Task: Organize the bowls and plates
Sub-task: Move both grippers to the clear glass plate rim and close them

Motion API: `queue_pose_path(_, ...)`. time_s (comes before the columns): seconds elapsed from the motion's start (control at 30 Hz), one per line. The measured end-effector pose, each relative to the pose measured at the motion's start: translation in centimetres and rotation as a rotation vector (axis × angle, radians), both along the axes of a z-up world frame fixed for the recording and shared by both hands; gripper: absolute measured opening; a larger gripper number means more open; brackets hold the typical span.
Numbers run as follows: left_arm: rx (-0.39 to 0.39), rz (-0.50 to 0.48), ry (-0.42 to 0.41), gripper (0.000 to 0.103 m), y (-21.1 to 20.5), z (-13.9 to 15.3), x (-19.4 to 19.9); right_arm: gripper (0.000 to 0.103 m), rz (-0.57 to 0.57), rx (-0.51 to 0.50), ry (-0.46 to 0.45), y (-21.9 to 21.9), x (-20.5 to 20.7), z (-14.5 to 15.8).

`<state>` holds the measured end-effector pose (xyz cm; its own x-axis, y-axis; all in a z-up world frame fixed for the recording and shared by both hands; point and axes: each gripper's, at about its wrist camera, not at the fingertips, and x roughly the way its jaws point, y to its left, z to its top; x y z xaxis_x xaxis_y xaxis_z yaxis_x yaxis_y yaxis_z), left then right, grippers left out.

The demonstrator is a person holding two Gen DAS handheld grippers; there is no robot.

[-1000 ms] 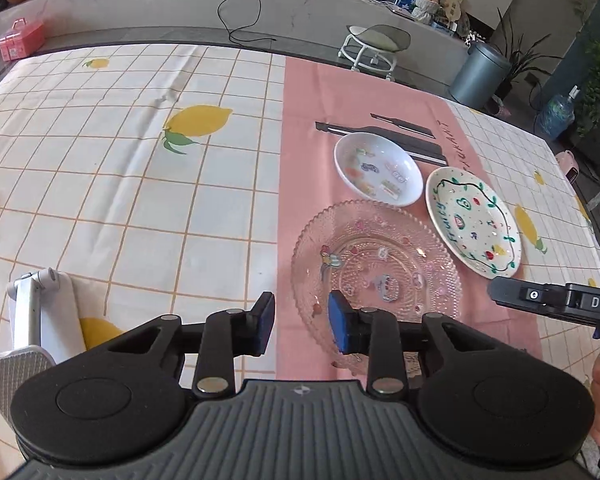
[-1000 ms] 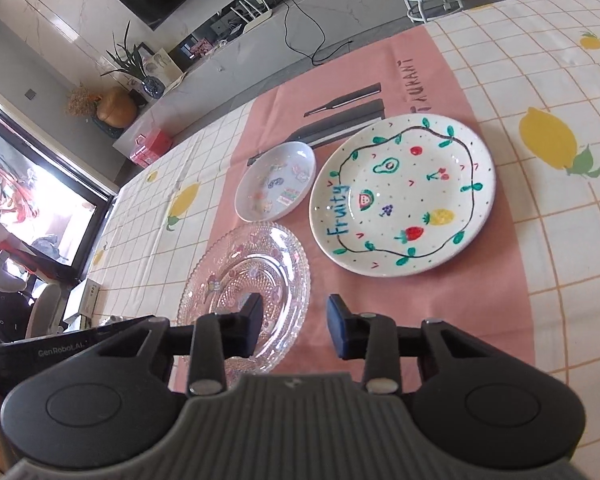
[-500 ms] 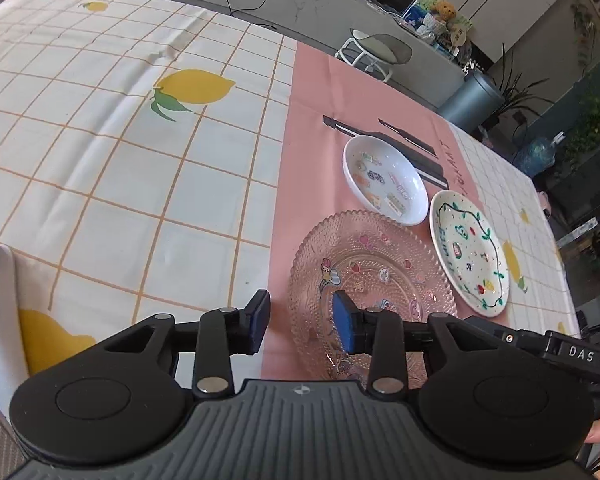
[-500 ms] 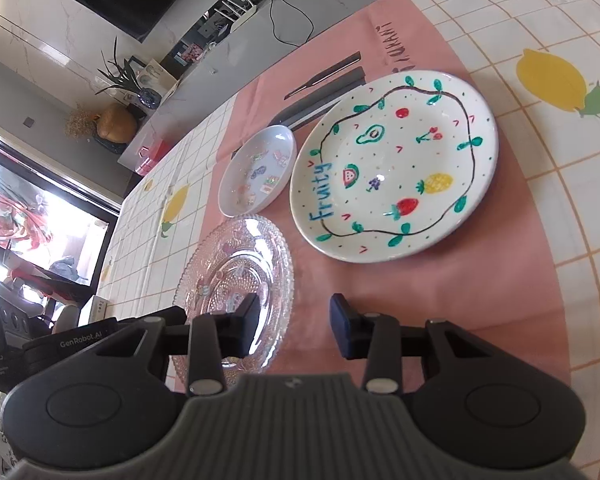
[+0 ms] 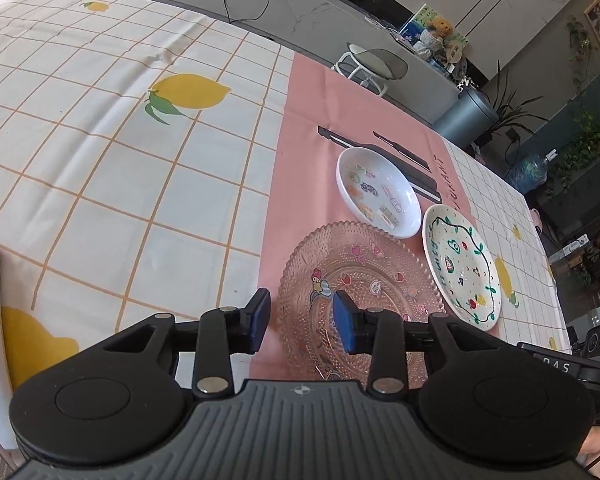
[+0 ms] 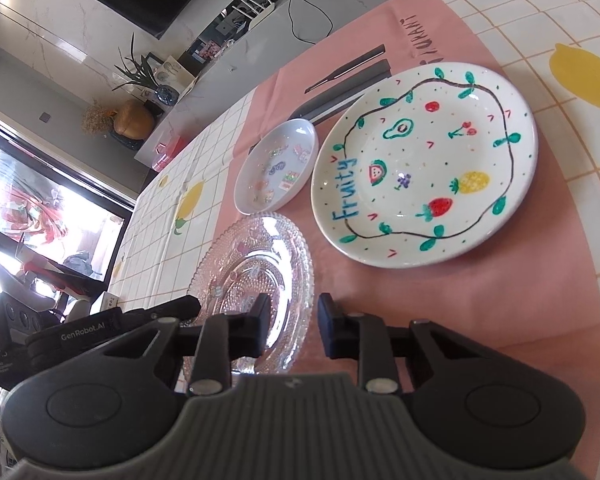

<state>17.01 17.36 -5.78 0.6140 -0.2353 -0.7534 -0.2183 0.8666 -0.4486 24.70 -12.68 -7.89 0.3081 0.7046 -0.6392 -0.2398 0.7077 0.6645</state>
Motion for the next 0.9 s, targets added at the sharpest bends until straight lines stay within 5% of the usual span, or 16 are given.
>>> queue_pose_path(0.2,0.059,-0.007,0.000,0.015,-0.48,-0.01,0.00,0.005,-0.018,0.012,0.036,-0.44,0.41,-0.64)
queue_pose_path(0.9,0.068,0.008,0.023,0.014,-0.83,0.70,-0.23,0.006,-0.018,0.019,0.007,-0.86,-0.33,0.03)
